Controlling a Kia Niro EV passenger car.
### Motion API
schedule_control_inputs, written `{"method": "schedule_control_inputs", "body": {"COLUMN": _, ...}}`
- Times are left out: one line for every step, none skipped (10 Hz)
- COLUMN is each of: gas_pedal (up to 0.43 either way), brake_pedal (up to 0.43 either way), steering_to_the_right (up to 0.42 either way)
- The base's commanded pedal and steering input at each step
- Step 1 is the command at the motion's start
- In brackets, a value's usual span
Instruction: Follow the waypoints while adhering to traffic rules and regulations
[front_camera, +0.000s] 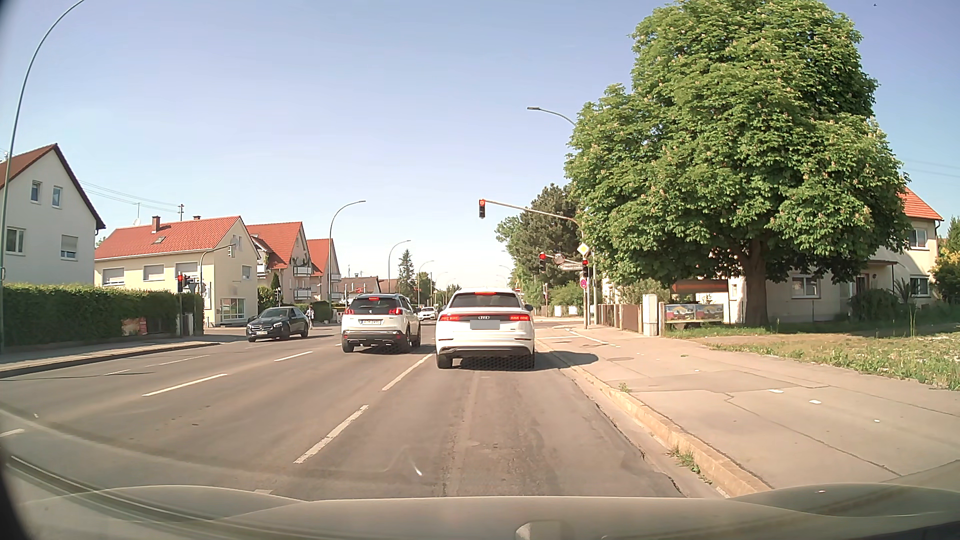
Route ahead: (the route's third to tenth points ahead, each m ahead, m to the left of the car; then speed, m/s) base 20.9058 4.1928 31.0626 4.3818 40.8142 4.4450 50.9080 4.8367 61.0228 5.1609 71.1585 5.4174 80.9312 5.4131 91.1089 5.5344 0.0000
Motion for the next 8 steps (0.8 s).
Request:
{"method": "schedule_control_inputs", "body": {"gas_pedal": 0.0, "brake_pedal": 0.14, "steering_to_the_right": 0.005}}
{"method": "schedule_control_inputs", "body": {"gas_pedal": 0.0, "brake_pedal": 0.14, "steering_to_the_right": 0.005}}
{"method": "schedule_control_inputs", "body": {"gas_pedal": 0.0, "brake_pedal": 0.146, "steering_to_the_right": 0.005}}
{"method": "schedule_control_inputs", "body": {"gas_pedal": 0.0, "brake_pedal": 0.14, "steering_to_the_right": 0.005}}
{"method": "schedule_control_inputs", "body": {"gas_pedal": 0.0, "brake_pedal": 0.146, "steering_to_the_right": 0.005}}
{"method": "schedule_control_inputs", "body": {"gas_pedal": 0.0, "brake_pedal": 0.146, "steering_to_the_right": 0.005}}
{"method": "schedule_control_inputs", "body": {"gas_pedal": 0.0, "brake_pedal": 0.14, "steering_to_the_right": 0.005}}
{"method": "schedule_control_inputs", "body": {"gas_pedal": 0.0, "brake_pedal": 0.14, "steering_to_the_right": 0.005}}
